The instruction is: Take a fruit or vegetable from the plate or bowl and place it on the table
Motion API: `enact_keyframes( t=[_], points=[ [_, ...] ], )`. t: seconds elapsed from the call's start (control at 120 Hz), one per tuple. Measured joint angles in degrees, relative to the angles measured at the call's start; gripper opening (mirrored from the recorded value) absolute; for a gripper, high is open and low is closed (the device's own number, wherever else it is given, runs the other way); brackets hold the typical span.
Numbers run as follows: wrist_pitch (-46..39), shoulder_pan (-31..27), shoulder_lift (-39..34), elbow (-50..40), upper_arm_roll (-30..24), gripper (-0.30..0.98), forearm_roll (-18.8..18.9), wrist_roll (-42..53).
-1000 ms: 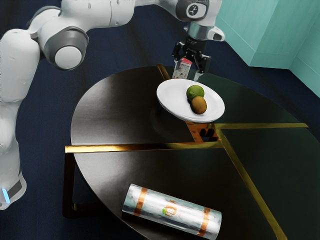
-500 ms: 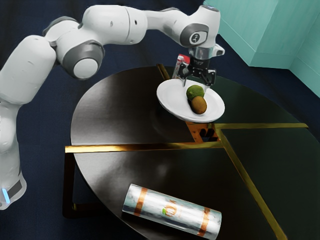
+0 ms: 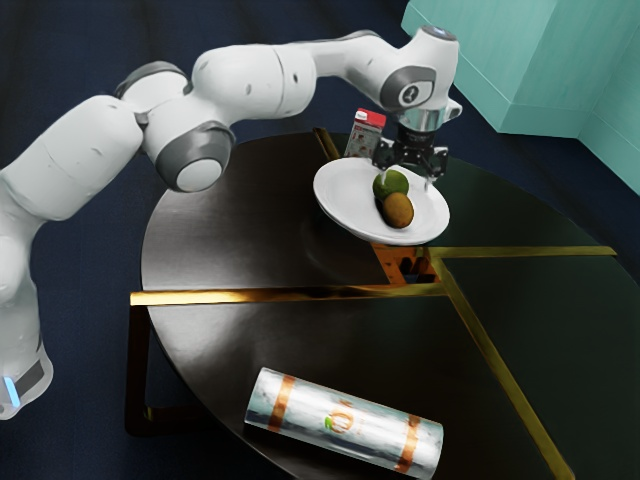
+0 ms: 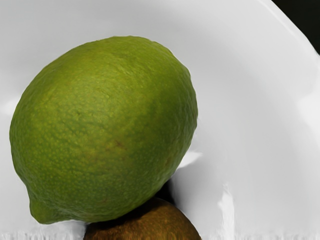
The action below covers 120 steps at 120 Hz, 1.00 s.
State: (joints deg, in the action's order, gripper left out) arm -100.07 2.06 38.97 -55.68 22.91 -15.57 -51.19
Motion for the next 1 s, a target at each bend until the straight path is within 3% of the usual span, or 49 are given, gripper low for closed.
enact_keyframes(
  t=[0.758, 1.0],
  points=[
    [1.2, 1.4, 4.4, -0.9, 1.1, 0.68, -3.8, -10.3],
    [1.2, 1.5, 4.5, -0.8, 1.2, 0.32, -3.8, -11.6]
  ],
)
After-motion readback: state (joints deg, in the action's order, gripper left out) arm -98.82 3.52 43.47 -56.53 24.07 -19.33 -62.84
